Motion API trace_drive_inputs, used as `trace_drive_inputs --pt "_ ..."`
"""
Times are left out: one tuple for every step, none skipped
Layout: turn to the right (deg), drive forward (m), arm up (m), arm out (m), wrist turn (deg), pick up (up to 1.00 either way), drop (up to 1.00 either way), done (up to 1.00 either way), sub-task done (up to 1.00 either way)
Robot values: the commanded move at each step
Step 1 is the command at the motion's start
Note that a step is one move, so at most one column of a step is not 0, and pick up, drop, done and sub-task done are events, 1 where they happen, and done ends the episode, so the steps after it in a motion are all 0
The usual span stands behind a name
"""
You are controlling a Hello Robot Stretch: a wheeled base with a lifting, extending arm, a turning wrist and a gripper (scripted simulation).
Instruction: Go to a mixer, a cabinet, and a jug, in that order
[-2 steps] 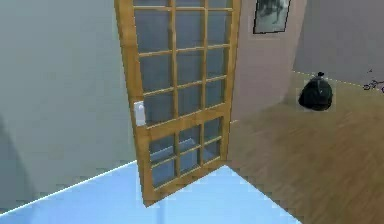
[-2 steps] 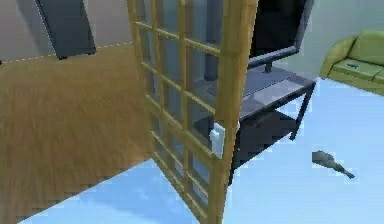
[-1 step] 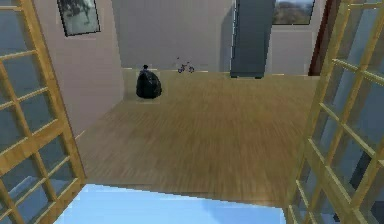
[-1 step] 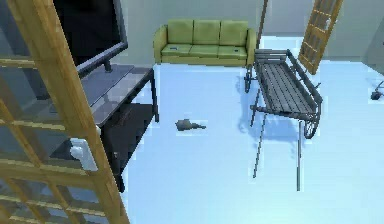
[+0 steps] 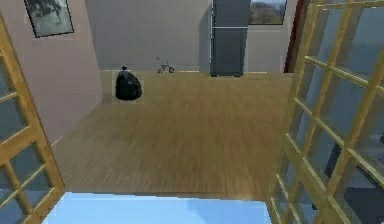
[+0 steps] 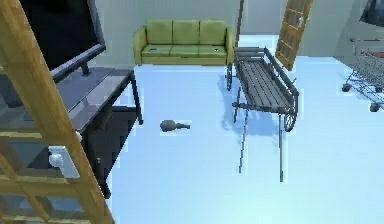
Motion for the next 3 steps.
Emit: trace_drive_inputs --pt "0.0 1.0 0.0 0.0 0.0 0.0 0.0 0.0 0.0" --pt "3.0 0.0 0.0 0.0 0.0 0.0 0.0 0.0 0.0" --pt "0.0 0.65 0.0 0.0 0.0 0.0 0.0 0.0 0.0"
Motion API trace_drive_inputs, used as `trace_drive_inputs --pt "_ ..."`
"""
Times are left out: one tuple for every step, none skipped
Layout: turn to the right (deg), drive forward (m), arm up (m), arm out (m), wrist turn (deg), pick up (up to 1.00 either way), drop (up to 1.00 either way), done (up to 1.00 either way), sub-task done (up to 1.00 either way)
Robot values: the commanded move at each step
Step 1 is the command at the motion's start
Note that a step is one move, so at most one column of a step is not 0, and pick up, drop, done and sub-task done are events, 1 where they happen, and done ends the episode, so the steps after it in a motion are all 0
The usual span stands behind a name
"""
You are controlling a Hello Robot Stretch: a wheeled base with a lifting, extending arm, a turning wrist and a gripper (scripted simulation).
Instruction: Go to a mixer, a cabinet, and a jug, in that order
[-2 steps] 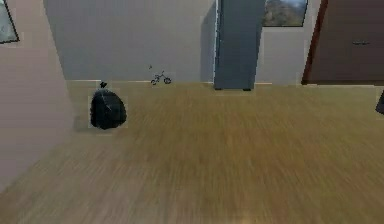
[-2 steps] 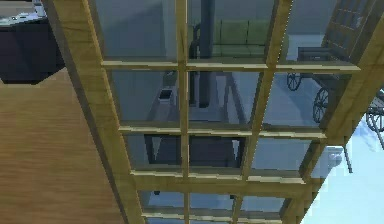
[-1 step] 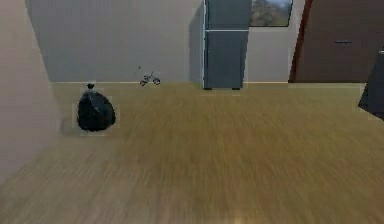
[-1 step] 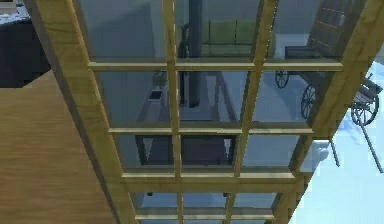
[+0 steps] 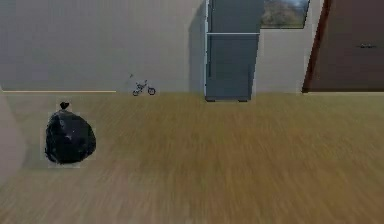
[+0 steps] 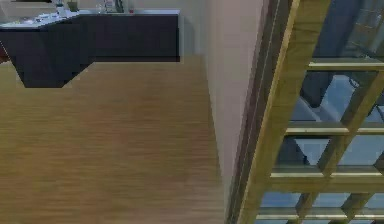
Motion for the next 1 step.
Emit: trace_drive_inputs --pt "42.0 0.0 0.0 0.0 0.0 0.0 0.0 0.0 0.0"
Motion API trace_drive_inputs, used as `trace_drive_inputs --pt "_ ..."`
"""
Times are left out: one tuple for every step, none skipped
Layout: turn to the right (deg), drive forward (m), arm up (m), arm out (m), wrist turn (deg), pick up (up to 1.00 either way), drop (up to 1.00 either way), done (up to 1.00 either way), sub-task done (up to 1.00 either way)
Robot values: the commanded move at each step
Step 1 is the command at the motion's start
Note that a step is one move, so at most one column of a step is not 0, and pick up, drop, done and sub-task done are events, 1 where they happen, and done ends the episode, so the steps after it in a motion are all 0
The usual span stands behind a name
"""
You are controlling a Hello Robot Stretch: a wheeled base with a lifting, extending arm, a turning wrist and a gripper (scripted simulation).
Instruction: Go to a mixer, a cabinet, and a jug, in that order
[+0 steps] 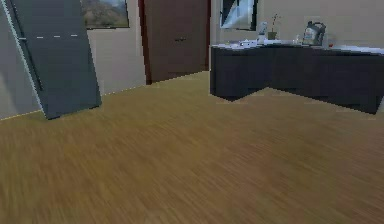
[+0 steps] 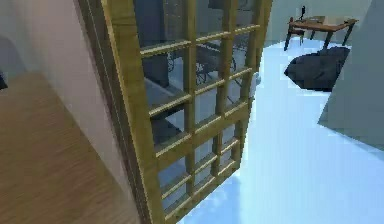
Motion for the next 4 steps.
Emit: trace_drive_inputs --pt "0.0 0.5 0.0 0.0 0.0 0.0 0.0 0.0 0.0" --pt "42.0 0.0 0.0 0.0 0.0 0.0 0.0 0.0 0.0" --pt "0.0 1.0 0.0 0.0 0.0 0.0 0.0 0.0 0.0" --pt "0.0 1.0 0.0 0.0 0.0 0.0 0.0 0.0 0.0"
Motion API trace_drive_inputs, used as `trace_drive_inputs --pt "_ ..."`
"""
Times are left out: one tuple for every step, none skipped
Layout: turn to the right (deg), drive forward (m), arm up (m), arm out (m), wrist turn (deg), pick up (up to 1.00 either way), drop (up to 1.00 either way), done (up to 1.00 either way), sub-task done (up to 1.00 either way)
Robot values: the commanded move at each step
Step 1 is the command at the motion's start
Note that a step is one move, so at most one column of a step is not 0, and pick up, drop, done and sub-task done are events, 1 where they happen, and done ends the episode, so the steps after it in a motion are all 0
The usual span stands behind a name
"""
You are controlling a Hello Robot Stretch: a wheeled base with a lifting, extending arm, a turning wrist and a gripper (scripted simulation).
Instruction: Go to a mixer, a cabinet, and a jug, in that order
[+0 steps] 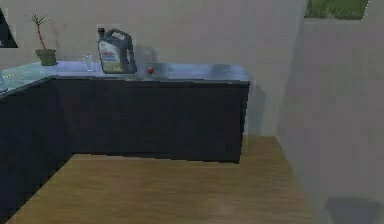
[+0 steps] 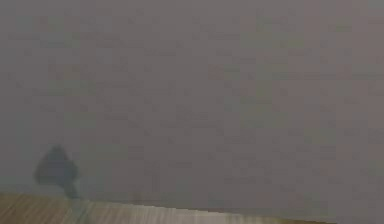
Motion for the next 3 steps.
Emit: trace_drive_inputs --pt "0.0 1.0 0.0 0.0 0.0 0.0 0.0 0.0 0.0" --pt "0.0 0.2 0.0 0.0 0.0 0.0 0.0 0.0 0.0" --pt "-39.0 0.0 0.0 0.0 0.0 0.0 0.0 0.0 0.0"
